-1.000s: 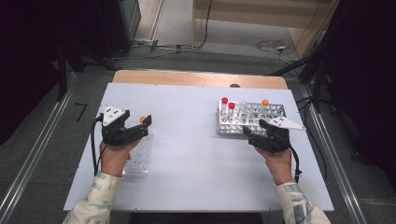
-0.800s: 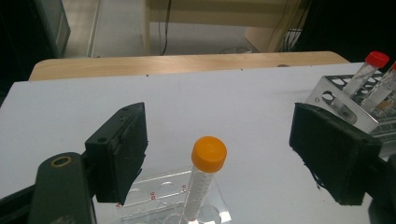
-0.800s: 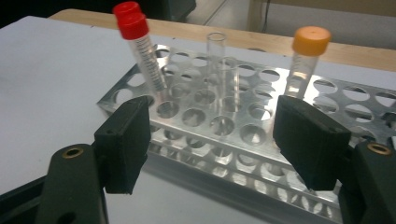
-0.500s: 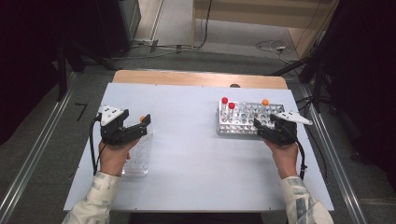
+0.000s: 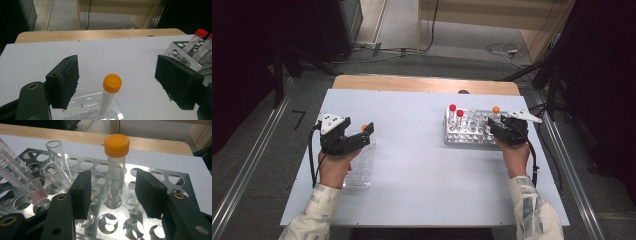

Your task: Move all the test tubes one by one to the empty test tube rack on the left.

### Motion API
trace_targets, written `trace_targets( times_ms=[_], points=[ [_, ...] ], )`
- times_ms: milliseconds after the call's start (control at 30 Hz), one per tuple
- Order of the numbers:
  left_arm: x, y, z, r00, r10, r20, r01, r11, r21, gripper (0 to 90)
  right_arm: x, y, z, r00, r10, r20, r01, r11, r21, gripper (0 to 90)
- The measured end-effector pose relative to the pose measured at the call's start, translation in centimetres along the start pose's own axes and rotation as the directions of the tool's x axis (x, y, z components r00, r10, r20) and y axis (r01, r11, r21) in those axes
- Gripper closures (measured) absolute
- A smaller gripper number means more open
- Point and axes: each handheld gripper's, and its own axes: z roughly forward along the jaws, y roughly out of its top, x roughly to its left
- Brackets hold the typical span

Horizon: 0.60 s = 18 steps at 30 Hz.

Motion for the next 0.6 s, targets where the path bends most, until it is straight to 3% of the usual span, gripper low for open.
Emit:
trace_targets(
  times_ms=[167, 600],
  points=[
    [0.0, 0.0, 0.0, 1.0000, -0.002, -0.001, 0.002, 1.0000, -0.002, 19.9, 0.1, 0.3, 0.9, 0.9998, -0.005, 0.019, 0.005, 1.000, 0.000, 58.0],
    [0.0, -0.1, 0.0, 1.0000, -0.003, -0.002, 0.003, 1.0000, 0.002, 20.0, 0.0, 0.3, 1.9, 0.9993, -0.009, 0.037, 0.009, 1.000, 0.003, 70.9]
  ],
)
